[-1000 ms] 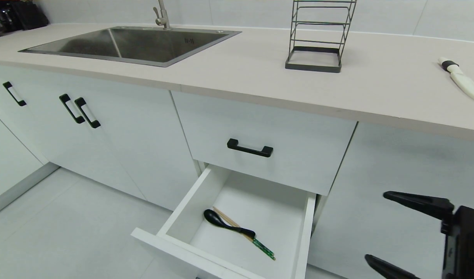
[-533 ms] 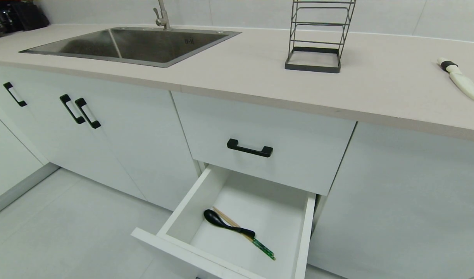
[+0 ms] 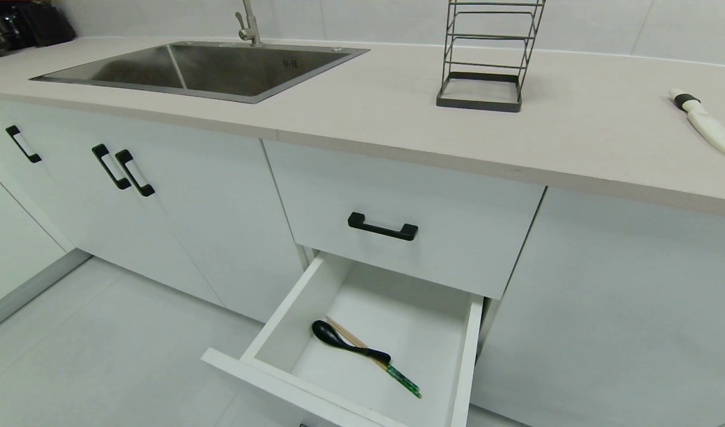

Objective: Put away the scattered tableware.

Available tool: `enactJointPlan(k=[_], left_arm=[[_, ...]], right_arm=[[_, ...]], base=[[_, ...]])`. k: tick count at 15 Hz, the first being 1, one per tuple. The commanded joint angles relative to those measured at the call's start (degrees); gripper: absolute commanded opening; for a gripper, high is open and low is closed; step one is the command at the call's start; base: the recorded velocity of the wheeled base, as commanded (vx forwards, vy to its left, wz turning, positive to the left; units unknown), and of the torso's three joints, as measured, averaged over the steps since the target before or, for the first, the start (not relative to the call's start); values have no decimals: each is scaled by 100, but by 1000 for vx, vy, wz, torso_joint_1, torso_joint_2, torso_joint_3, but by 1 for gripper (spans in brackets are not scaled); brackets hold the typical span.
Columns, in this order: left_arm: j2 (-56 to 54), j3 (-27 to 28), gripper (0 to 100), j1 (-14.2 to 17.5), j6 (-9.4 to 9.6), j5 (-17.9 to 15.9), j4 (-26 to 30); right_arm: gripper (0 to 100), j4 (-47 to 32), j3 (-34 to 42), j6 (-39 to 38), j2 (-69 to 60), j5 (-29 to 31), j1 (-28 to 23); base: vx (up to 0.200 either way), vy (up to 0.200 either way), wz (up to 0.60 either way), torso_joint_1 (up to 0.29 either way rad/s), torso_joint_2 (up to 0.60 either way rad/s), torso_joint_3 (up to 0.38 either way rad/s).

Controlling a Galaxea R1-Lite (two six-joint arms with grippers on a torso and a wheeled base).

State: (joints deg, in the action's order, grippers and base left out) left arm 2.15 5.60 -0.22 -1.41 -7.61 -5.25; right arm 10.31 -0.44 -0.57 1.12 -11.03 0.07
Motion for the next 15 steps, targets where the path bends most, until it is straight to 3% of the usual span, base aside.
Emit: enactJointPlan(k=[1,2,3,7,9,12,13,15], left_arm=[[963,838,100,-101,-26,-364,279],[1798,1251,100,-374,-17,-637,824],[2290,1304,100,-505,-8,-725,1062],[4171,952,100,-1235,10,-1059,1193],[4786,794,100,-1419,27,-1059,1185],[6052,882,100,-1428,54,-1023,930],[6509,882,100,-1428,150,-1015,543],[7476,873,100,-1437,634,-936,-143]], right_arm=[[100,-108,44,-277,-112,233,-16],[100,-776,44,-435,-112,1130,-16],[100,-838,44,-435,-112,1543,-16],[100,-1014,44,-277,-112,1428,-16],[100,-1014,44,-277,-112,1428,-16],[100,-1014,44,-242,-112,1402,-16],[100,-1014,44,-242,-112,1402,-16],[100,-1014,44,-242,-112,1402,-16]], base=[[0,0,0,0,0,0],[0,0,0,0,0,0],[0,0,0,0,0,0],[0,0,0,0,0,0],[0,0,0,0,0,0],[0,0,0,0,0,0],[0,0,0,0,0,0],[0,0,0,0,0,0]])
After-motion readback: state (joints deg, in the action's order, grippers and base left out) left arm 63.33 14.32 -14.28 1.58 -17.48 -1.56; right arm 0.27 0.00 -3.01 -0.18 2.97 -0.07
